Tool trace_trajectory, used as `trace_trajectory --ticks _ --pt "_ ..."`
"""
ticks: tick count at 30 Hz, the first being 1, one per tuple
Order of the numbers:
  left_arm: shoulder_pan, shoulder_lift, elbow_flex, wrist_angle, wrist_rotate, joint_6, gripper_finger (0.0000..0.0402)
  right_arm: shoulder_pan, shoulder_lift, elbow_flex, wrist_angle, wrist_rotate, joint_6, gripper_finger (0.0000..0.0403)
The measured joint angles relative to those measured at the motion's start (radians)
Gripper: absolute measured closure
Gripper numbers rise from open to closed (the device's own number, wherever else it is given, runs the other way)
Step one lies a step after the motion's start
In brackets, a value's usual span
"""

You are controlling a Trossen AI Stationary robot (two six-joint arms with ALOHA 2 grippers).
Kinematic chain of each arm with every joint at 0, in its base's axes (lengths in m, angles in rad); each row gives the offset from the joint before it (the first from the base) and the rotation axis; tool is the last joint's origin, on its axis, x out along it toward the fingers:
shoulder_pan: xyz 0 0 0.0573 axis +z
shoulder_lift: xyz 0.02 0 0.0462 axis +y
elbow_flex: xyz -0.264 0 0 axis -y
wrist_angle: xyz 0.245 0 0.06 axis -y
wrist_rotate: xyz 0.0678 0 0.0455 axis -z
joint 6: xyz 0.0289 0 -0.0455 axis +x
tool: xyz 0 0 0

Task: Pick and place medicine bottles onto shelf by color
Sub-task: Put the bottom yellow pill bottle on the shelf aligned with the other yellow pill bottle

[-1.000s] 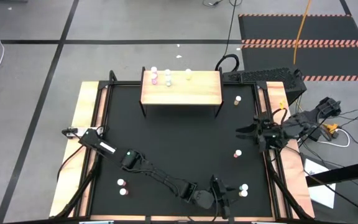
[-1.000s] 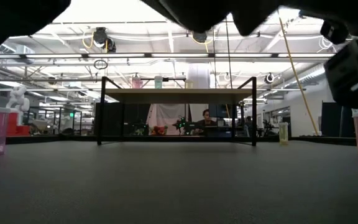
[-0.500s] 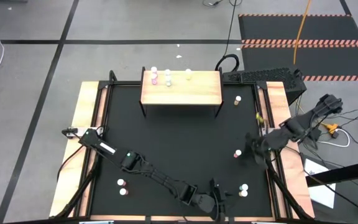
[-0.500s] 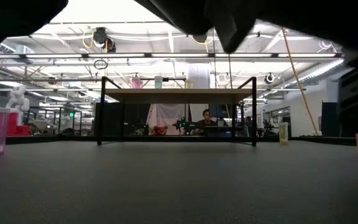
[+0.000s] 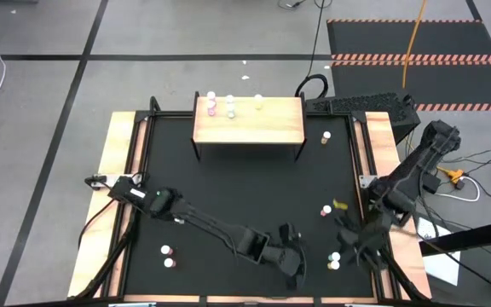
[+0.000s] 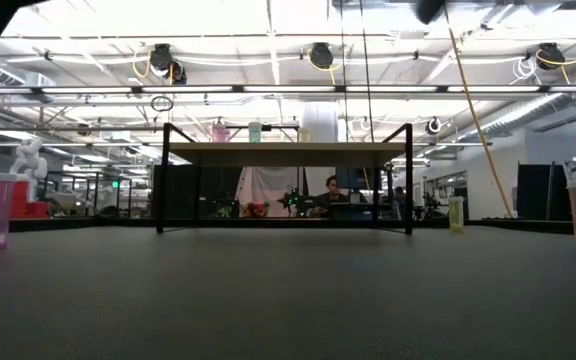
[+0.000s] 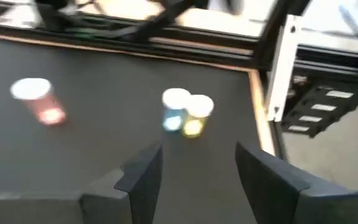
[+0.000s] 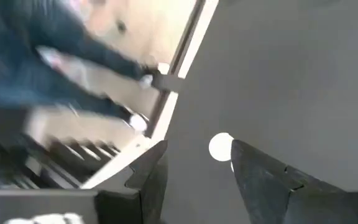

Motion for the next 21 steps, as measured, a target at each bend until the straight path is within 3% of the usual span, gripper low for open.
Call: trace_trajectory --ticks 7,21 --pt "0.032 -0.118 0.0 -0.124 -0.003 0.005 0.0199 0.089 0.175 0.073 -0.062 0.138 -0.343 0.023" --pt "0.016 -0.156 -0.001 -0.293 -0.003 -0.112 0.0199 0.115 0.341 0.075 0.052 0.139 -0.635 0.018"
